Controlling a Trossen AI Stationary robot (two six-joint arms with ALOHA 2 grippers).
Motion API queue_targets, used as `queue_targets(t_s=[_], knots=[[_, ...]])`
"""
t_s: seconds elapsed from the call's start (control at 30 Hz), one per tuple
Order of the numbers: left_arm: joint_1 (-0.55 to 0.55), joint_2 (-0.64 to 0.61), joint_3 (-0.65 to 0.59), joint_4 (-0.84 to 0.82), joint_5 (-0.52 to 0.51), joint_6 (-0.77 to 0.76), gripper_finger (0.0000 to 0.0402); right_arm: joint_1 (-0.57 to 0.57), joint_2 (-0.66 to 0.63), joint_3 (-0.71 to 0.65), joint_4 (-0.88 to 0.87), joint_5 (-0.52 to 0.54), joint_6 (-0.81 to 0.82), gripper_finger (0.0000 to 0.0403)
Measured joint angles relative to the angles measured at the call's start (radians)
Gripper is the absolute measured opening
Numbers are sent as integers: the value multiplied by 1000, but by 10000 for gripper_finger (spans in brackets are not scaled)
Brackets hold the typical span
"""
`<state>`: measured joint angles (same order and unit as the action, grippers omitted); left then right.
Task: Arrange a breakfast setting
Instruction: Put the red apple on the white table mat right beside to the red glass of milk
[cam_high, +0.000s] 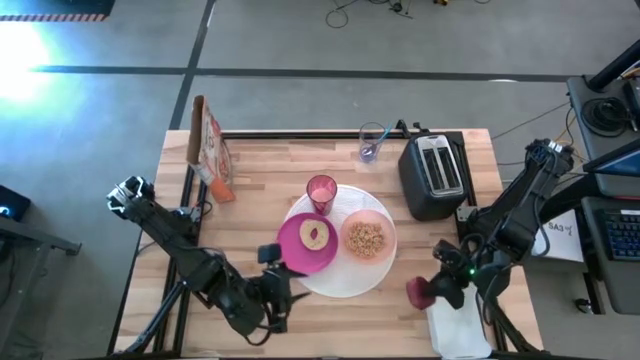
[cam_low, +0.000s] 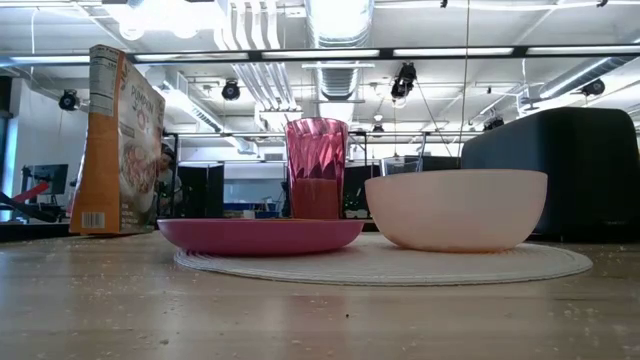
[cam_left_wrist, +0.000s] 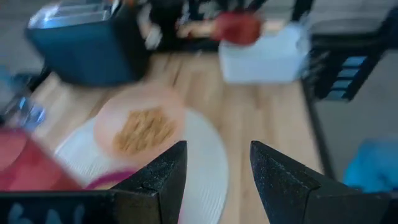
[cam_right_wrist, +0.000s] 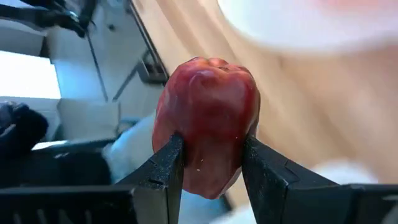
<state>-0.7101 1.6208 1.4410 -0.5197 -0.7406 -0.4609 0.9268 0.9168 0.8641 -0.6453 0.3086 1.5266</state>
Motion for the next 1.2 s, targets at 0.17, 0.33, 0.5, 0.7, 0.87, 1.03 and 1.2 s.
queue_targets(t_s=[0.17,0.33,0.5,0.7,0.87,1.03,1.2], knots=[[-3,66,-2,233,24,202,160,0,53,71,25,215,-277,122],[-7,192,15,443,34,368,160,0,146,137,129,354,-584,122],[-7,299,98,468,22,434,160,0,263,204,165,429,-792,122],[-11,294,112,477,25,426,160,0,393,285,165,504,-882,122],[-10,294,74,486,26,352,160,-5,498,342,165,512,-945,123],[-3,274,-38,576,-5,290,160,-5,577,382,166,530,-952,123],[2,169,-313,1063,-8,400,160,-5,636,430,172,562,-961,123]])
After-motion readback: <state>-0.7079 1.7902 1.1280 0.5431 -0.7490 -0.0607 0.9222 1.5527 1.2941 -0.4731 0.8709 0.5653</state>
